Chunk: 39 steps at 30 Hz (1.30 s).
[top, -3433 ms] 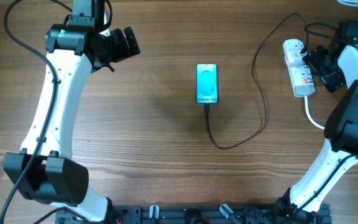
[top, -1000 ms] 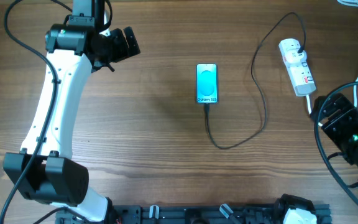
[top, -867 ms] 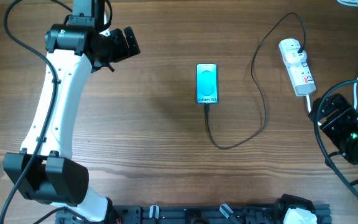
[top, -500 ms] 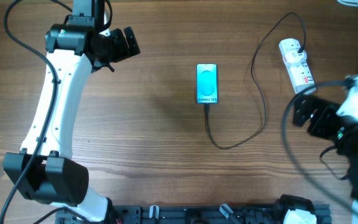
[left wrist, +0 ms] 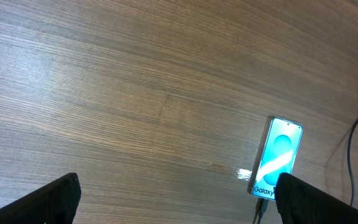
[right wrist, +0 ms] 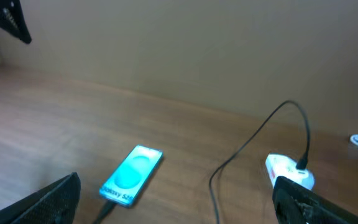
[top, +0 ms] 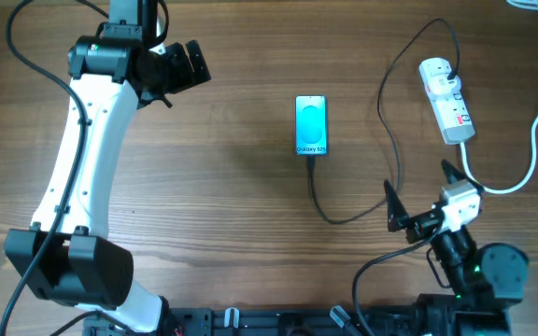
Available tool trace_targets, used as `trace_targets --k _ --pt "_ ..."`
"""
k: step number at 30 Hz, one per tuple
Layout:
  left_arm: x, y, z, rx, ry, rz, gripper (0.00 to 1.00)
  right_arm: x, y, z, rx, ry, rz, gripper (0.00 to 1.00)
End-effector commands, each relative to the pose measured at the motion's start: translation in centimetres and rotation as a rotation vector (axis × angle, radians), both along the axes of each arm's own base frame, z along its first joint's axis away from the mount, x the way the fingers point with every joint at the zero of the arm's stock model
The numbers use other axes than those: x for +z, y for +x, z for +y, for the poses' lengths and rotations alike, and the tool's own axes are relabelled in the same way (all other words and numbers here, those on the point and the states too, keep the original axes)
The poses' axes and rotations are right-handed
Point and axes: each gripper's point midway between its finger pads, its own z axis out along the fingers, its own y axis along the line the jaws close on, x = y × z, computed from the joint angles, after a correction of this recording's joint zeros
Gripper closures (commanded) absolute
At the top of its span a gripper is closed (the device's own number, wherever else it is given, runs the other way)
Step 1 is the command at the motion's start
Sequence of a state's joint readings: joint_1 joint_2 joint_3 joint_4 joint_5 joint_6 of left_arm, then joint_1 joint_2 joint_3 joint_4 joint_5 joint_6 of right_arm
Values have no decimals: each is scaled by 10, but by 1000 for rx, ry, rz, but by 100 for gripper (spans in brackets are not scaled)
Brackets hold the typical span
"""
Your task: Plug charger to phone and switch on socket
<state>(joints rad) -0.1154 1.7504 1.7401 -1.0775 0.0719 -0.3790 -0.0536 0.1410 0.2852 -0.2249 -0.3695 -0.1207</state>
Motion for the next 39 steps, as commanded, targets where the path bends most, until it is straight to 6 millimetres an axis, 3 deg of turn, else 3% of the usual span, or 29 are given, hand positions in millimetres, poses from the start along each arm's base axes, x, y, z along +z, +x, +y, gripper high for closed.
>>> trace_targets --k 1,14,25,39 --pt "-3 1 2 -8 17 5 0 -10 4 -8 -54 12 -51 0" --pt "-3 1 2 -8 17 5 0 -45 15 -25 -151 68 -91 0" --pt "-3 1 2 -8 17 5 0 -51 18 -49 -293 78 -65 0" --pt "-3 1 2 -8 17 5 0 -51 18 -52 -312 80 -65 0"
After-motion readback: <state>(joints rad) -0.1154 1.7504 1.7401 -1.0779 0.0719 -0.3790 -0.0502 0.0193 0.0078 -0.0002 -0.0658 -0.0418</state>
